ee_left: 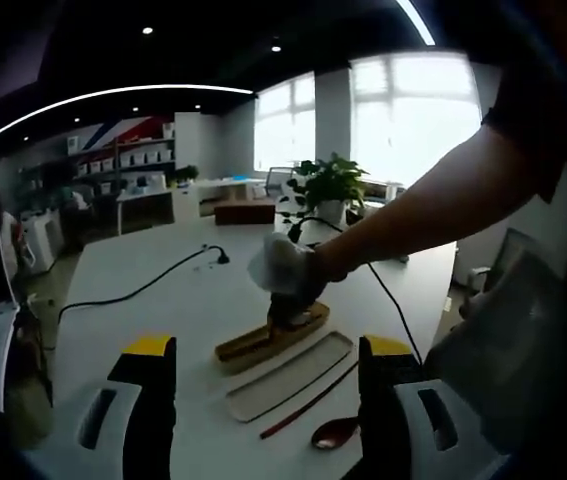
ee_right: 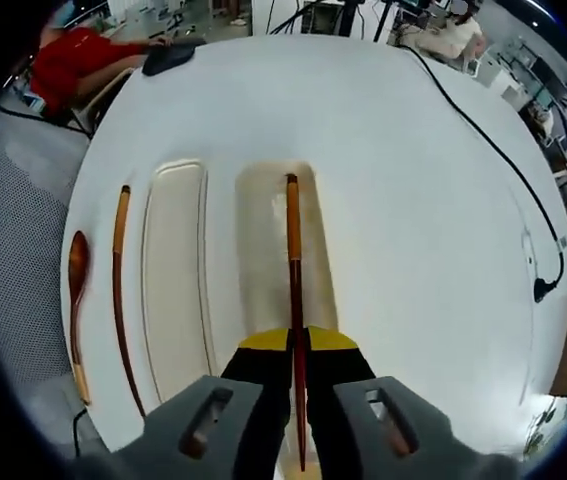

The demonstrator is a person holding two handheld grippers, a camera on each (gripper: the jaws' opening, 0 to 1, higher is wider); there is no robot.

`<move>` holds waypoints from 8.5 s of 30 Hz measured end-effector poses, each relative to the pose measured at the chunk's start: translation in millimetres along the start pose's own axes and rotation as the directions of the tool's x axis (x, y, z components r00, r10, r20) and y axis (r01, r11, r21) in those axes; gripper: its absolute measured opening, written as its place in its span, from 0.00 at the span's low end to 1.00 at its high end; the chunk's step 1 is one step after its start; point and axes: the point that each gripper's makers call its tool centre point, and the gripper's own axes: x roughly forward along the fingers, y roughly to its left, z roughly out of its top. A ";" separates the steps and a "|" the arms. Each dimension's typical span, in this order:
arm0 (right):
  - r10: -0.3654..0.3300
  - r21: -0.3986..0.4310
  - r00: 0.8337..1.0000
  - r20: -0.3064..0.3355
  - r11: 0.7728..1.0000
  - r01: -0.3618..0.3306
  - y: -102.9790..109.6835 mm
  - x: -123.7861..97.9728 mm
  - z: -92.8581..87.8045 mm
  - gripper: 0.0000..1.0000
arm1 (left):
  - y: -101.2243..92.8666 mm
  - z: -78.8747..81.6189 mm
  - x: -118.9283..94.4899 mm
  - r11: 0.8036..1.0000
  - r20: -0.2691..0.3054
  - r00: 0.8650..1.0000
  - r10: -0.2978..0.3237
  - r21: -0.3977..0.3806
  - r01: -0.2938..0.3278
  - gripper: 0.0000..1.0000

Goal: Arrange the utensils inside the cutlery case until each visible utensil rests in its matching compartment.

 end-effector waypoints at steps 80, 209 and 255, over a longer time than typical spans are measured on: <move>-0.358 0.476 0.847 0.393 0.867 0.146 55.7 -138.7 -38.0 0.28 | -7.6 13.3 -5.6 0.995 0.034 0.999 0.001 0.102 -0.004 0.76; 0.117 -0.107 0.993 -0.013 0.987 -0.118 140.5 -4.4 -1.2 0.11 | -5.3 13.2 -5.1 0.997 0.034 0.999 -0.005 0.072 0.002 0.74; 0.082 -0.136 0.996 0.031 0.988 -0.077 143.7 -6.4 0.0 0.00 | -9.0 9.1 -4.1 0.995 0.012 1.000 -0.012 0.098 0.011 0.74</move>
